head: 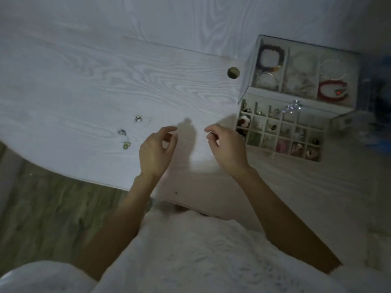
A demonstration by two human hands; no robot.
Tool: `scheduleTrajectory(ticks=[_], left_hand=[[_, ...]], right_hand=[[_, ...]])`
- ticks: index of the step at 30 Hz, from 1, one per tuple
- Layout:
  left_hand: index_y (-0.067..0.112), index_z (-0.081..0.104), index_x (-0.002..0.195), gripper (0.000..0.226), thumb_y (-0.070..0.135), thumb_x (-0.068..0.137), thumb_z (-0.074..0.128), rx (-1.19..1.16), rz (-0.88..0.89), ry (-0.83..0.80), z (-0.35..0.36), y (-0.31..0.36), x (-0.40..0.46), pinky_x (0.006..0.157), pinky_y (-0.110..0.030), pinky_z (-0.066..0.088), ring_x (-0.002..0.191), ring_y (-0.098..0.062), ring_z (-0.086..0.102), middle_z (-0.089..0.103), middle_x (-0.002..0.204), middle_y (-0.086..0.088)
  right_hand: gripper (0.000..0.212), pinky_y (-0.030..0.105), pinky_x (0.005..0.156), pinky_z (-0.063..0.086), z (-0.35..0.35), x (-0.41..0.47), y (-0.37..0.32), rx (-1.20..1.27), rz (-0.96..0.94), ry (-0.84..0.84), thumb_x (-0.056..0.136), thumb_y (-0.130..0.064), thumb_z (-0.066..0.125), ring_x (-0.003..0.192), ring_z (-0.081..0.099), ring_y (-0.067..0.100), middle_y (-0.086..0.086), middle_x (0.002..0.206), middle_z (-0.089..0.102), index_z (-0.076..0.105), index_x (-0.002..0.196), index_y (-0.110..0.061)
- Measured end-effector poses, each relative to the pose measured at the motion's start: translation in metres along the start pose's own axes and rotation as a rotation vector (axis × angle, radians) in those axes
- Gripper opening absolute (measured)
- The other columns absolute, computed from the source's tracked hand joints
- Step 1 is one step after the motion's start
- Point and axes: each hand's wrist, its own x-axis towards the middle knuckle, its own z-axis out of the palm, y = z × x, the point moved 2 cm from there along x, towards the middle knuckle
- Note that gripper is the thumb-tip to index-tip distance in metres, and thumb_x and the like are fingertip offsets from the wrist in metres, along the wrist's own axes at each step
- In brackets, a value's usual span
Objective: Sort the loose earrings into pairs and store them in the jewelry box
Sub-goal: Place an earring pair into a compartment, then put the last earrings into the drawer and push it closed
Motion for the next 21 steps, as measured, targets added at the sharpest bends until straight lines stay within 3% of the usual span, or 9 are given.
scheduleTrajectory(ticks=[4,9,12,15,18,21], left_hand=[[0.020,0.061,0.114,0.030,0.024,0.085,0.063,0.092,-0.179,0.119,-0.034,-0.059,-0.014,0.076,-0.035,0.048,0.095,-0.021,0.056,0.069,0.099,0.001],[0.016,0.058,0.118,0.036,0.020,0.083,0.063,0.090,-0.340,0.186,-0.050,-0.092,-0.008,0.084,-0.032,0.041,0.105,-0.027,0.050,0.062,0.112,-0.007],[0.012,0.059,0.118,0.037,0.014,0.081,0.060,0.118,-0.256,0.145,-0.053,-0.099,0.015,0.086,-0.031,0.038,0.107,-0.031,0.048,0.062,0.114,-0.010],[0.010,0.063,0.113,0.034,0.016,0.079,0.061,0.257,-0.102,0.093,-0.051,-0.098,0.044,0.083,-0.040,0.042,0.101,-0.037,0.052,0.066,0.107,-0.013],[0.015,0.064,0.112,0.033,0.024,0.081,0.060,0.349,-0.116,0.039,-0.055,-0.104,0.060,0.081,-0.039,0.036,0.105,-0.036,0.049,0.066,0.109,-0.011],[0.015,0.062,0.115,0.040,0.031,0.080,0.055,0.271,-0.150,0.015,-0.064,-0.116,0.051,0.088,-0.037,0.036,0.109,-0.034,0.049,0.061,0.115,-0.012]], right_hand=[[0.026,0.032,0.084,0.046,0.046,0.030,-0.042,-0.114,-0.192,-0.187,0.092,-0.007,0.048,0.105,0.056,0.023,0.007,0.110,0.066,0.062,0.114,-0.011],[0.035,0.038,0.092,0.045,0.098,0.070,-0.078,-0.176,-0.294,-0.319,0.088,-0.003,0.053,0.115,0.049,0.028,0.011,0.123,0.055,0.056,0.123,-0.010],[0.040,0.039,0.092,0.047,0.122,0.089,-0.097,-0.170,-0.269,-0.311,0.086,-0.008,0.059,0.113,0.051,0.029,0.013,0.126,0.050,0.051,0.126,-0.008],[0.037,0.037,0.087,0.047,0.139,0.101,-0.109,-0.206,-0.260,-0.274,0.086,-0.014,0.061,0.110,0.050,0.029,0.013,0.121,0.051,0.053,0.122,-0.008],[0.027,0.037,0.079,0.049,0.147,0.105,-0.115,-0.236,-0.268,-0.255,0.085,-0.011,0.061,0.102,0.052,0.029,0.012,0.112,0.053,0.059,0.112,-0.010],[0.016,0.037,0.074,0.049,0.151,0.105,-0.116,-0.220,-0.308,-0.268,0.084,-0.006,0.061,0.090,0.057,0.030,0.014,0.103,0.057,0.065,0.099,-0.006]])
